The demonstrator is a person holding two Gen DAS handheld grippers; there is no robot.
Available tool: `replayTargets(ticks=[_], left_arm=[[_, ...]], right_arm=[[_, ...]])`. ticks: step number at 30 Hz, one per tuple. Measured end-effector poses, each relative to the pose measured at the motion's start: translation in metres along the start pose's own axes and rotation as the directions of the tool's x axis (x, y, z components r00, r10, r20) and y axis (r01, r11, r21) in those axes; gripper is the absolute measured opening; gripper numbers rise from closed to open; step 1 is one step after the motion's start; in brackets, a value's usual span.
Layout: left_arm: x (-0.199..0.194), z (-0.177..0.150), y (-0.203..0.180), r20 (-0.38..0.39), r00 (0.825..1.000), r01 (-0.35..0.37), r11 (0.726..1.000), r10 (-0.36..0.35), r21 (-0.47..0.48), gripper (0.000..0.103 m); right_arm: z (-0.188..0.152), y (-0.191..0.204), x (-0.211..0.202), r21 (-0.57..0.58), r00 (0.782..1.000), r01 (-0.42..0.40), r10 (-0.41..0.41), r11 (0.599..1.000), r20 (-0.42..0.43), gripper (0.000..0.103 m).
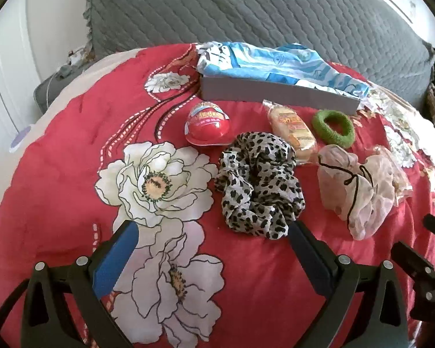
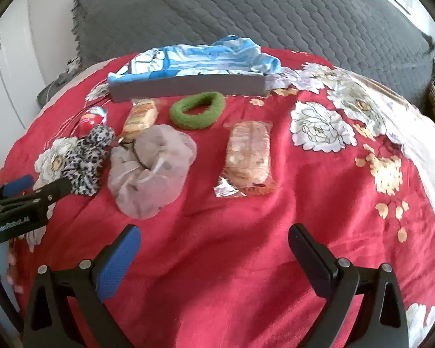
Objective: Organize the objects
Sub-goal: 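Move both tools toward the leopard and sheer beige scrunchies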
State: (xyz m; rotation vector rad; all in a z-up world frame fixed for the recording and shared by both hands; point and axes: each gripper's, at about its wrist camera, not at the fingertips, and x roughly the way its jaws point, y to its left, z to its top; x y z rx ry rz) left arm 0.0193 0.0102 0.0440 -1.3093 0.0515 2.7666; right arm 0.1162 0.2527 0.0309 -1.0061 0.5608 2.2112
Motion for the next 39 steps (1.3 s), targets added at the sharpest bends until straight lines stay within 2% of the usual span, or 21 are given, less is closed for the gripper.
replayTargets(ticks=[5, 10, 23, 28, 34, 39], left_arm=[[-0.003, -0.004, 0.006, -0.023, 1.0, -0.016, 1.0, 0.015, -0.006, 0.103], [-0.016, -0.001, 0.008, -0.003, 1.0, -0.022, 1.0, 0.022, 0.012, 0.103], [-0.057, 0.015, 0.007, 0.029, 1.0, 0.008, 0.999, -0.009, 0.054, 0.103], [-0.069, 0.023, 0.011, 0.028, 1.0, 0.012, 0.999, -0.013, 0.03, 0.103], [-0.087, 0.035, 0.012, 0.073, 0.997, 0.008, 0.999, -0.012, 0.052, 0.103], [-0.098, 0.042, 0.011, 0.078, 0.997, 0.018, 0.998, -0.023, 0.067, 0.103]], right_arm=[[-0.002, 0.003, -0.001, -0.017, 1.0, -0.027, 0.027, 0.999, -0.01, 0.102], [0.005, 0.002, -0.006, 0.002, 0.999, -0.046, 0.046, 0.999, -0.009, 0.102], [0.032, 0.008, -0.039, -0.005, 0.999, -0.039, 0.039, 0.999, 0.024, 0.102], [0.039, 0.005, -0.052, 0.018, 0.999, -0.044, 0.044, 0.999, 0.031, 0.102], [0.05, 0.003, -0.069, 0.023, 0.998, -0.036, 0.034, 0.999, 0.059, 0.102], [0.058, 0.004, -0.083, 0.018, 0.996, -0.028, 0.026, 0.999, 0.085, 0.102]])
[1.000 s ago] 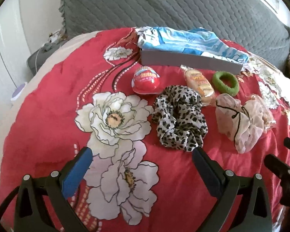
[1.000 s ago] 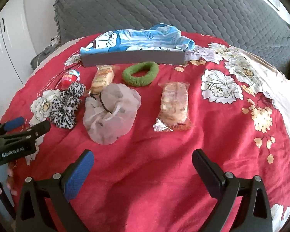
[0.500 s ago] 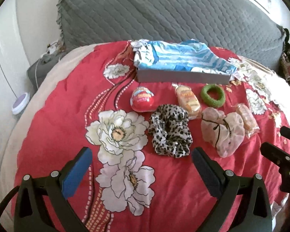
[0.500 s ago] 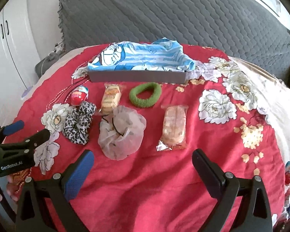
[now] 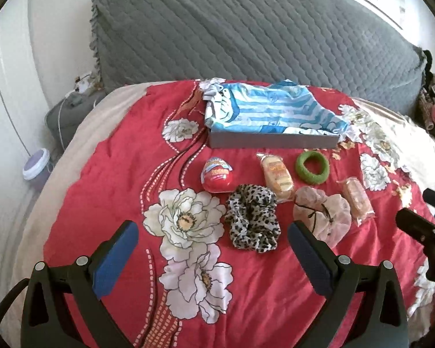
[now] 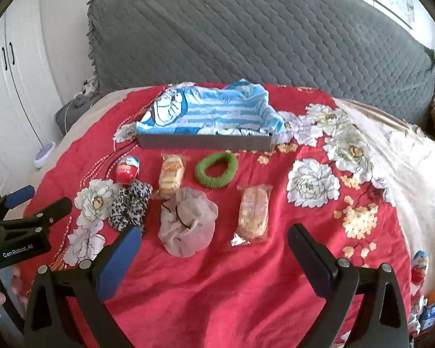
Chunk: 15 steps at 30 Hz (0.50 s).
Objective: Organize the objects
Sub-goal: 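Move both tools toward the leopard and sheer beige scrunchies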
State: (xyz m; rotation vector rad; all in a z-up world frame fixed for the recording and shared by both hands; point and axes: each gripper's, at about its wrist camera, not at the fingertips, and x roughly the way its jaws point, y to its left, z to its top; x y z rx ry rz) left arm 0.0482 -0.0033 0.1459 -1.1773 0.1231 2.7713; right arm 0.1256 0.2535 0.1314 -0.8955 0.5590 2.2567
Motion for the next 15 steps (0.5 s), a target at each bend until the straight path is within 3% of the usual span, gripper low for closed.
replayTargets(ticks=[10, 15], left_arm=[[-0.015, 0.001, -0.002, 0.03, 0.999, 0.01, 1.0, -0.01, 0.018, 0.103], [-0.023, 0.003, -0.003, 0.044, 0.999, 0.018, 0.999, -0.019, 0.027, 0.103]], right_arm=[[0.007, 0.002, -0.02, -0.002, 0.998, 0.027, -0.027, 1.0, 0.057, 0.102], [0.006, 0.006, -0.024, -0.008, 0.998, 0.004, -0.003, 1.0, 0.067, 0.102]])
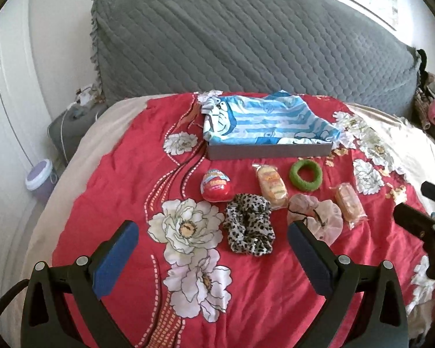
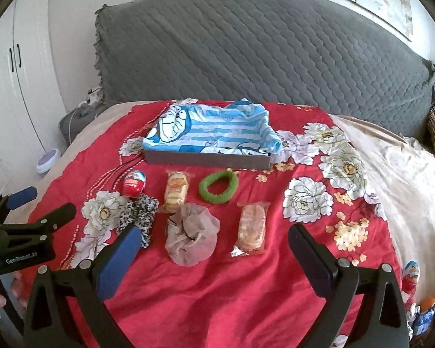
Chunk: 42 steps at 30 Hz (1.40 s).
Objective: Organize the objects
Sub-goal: 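Move both tools toward the leopard and sheer beige scrunchies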
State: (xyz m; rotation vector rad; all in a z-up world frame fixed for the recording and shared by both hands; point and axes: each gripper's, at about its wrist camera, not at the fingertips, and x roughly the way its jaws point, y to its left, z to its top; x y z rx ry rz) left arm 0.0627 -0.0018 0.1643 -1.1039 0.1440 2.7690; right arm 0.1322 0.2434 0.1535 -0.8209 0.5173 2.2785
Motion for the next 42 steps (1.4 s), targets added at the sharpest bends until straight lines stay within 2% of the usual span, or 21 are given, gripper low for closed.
replayTargets(ticks=[9, 21, 24, 35, 40, 42], left_arm=[[-0.01, 0.002, -0.005, 0.005, 0.999, 0.05, 0.999, -0.05, -0.011, 0.103], [0.003, -0.007, -0.01, -0.003, 0.999, 0.054, 0.998, -0.054, 0.029, 0.103], [0.007, -0.011, -0.011, -0.01, 0.998, 0.061, 0.997, -0.061, 0.038, 0.103], [0.031, -0.019, -0.015, -0.023, 0.998, 0.065, 0.995, -0.064, 0.08, 0.103], [0.055, -0.02, -0.011, -0.083, 0.994, 0.081, 0.995, -0.076, 0.062, 0.103], [0.062, -0.019, -0.007, -0.085, 0.994, 0.076, 0.996, -0.073, 0.044, 0.103]], right_arm=[[-0.004, 0.007, -0.009, 0.005, 1.0, -0.029, 0.029, 1.0, -0.011, 0.102], [-0.009, 0.004, 0.003, 0.057, 0.999, 0.027, -0.026, 0.998, -0.021, 0.102], [-0.013, 0.003, 0.01, 0.07, 0.999, 0.015, -0.012, 0.997, -0.037, 0.102], [-0.024, 0.011, 0.026, 0.049, 0.998, -0.005, 0.007, 0.999, -0.059, 0.102], [-0.025, 0.013, 0.04, 0.033, 0.997, 0.008, -0.005, 0.999, -0.081, 0.102], [-0.026, 0.015, 0.048, 0.021, 0.995, 0.015, -0.013, 1.0, -0.094, 0.102]])
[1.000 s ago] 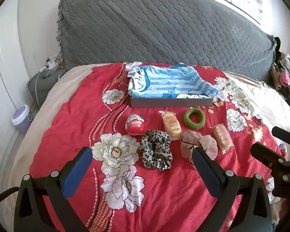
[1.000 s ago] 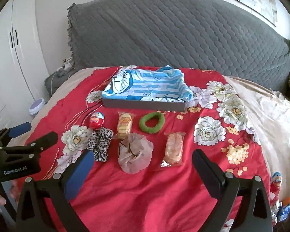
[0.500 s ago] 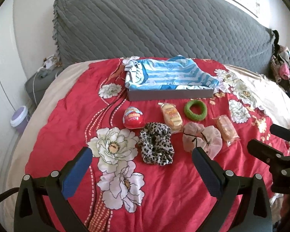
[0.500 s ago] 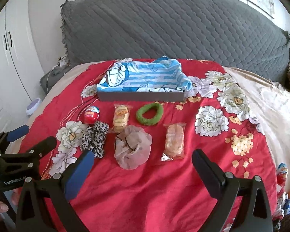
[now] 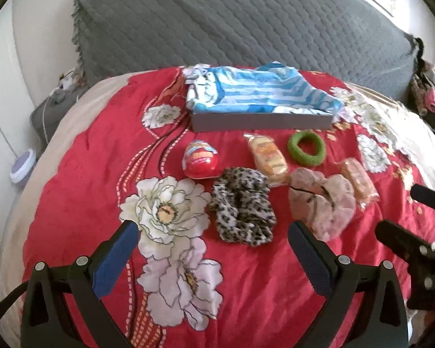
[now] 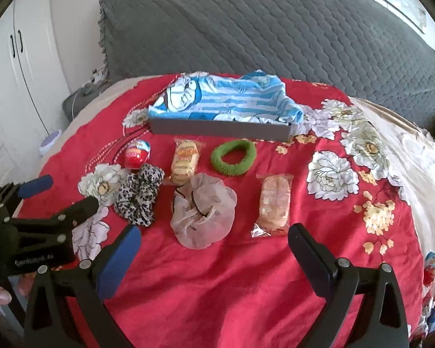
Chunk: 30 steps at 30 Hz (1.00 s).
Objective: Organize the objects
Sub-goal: 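Move both tools toward the leopard and sheer beige scrunchies, then grasp the leopard scrunchie with the left tool while the right tool grasps the sheer scrunchie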
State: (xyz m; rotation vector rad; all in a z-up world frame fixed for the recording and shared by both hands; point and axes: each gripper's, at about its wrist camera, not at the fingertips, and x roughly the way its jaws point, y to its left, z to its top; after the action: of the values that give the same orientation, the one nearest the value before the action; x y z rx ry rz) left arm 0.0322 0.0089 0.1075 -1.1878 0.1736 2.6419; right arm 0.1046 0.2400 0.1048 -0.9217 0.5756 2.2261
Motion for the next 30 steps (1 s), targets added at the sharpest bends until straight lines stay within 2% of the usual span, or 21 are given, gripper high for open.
replayTargets(ticks=[5, 11, 19, 24, 30], left_arm=[[0.01, 0.004, 0.006, 0.009, 1.0, -0.004, 1.0, 0.004, 0.01, 0.103], [0.021, 0.004, 0.01, -0.01, 1.0, -0.015, 1.0, 0.015, 0.007, 0.103], [0.037, 0.001, 0.008, -0.03, 0.999, -0.014, 0.999, 0.015, 0.047, 0.103], [0.05, -0.001, 0.014, -0.058, 0.998, -0.009, 1.0, 0.009, -0.009, 0.103], [0.065, 0.0, 0.016, -0.094, 0.996, 0.003, 1.0, -0.005, -0.026, 0.103]], right_arm=[[0.002, 0.006, 0.014, -0.038, 1.0, 0.005, -0.006, 0.999, -0.01, 0.102], [0.003, 0.006, 0.029, -0.019, 0.999, 0.021, -0.022, 1.0, -0.037, 0.102], [0.004, 0.003, 0.047, -0.006, 0.998, 0.034, -0.034, 0.999, -0.057, 0.102], [0.007, 0.0, 0.062, 0.007, 0.995, 0.052, -0.051, 0.999, -0.082, 0.102], [0.009, -0.003, 0.075, 0.012, 0.993, 0.065, -0.063, 0.998, -0.101, 0.102]])
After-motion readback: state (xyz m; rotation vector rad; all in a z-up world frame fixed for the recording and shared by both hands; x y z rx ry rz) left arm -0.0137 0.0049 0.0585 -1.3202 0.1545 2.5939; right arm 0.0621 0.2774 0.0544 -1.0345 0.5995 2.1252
